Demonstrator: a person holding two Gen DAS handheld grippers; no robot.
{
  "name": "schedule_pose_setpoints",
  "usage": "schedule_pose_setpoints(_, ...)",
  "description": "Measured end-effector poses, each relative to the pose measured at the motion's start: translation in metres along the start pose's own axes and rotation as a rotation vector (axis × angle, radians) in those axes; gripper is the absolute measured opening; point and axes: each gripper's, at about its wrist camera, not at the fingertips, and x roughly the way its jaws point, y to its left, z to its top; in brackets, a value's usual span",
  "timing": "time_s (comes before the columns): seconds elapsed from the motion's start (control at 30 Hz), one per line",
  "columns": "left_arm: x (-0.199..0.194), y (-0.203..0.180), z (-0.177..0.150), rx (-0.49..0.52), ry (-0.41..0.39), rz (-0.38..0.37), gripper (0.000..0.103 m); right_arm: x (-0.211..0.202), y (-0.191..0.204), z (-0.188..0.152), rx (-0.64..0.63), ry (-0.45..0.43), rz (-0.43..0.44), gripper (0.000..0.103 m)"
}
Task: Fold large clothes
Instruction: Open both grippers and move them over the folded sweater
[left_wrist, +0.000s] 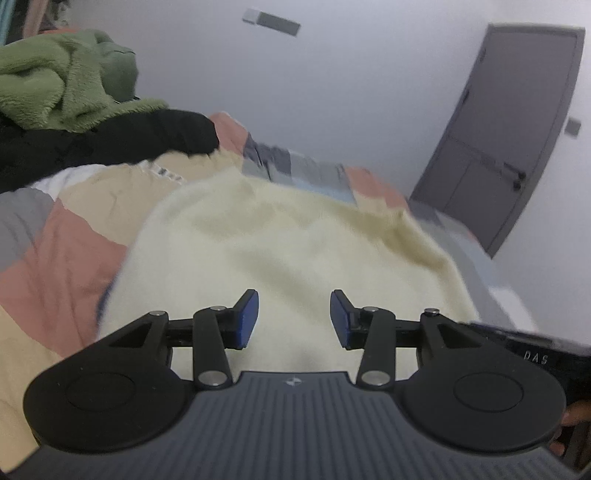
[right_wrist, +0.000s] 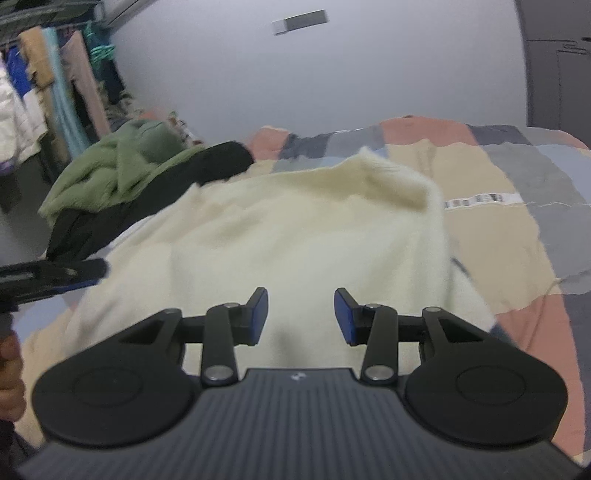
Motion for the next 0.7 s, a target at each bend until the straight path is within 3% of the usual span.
schedule_pose_setpoints(0.3, 0.036, -0.005, -0.018, 0.058, 0.105, 0.072, 0.049, 0.025, 0.009, -0.014, -0.029, 0.089, -0.008, 0.041)
schedule_pose_setpoints(0.5, 0.046, -0.005, -0.023, 0.083, 0.126, 0.099, 0.049, 0.022, 0.013, -0.017, -0.005, 0.118, -0.009, 0.043)
schedule_pose_setpoints(0.7, 0.047, -0.007, -0.024, 0.079, 0.125, 0.11, 0.049, 0.0, 0.023, -0.02, 0.111, 0.146, 0.105, 0.044)
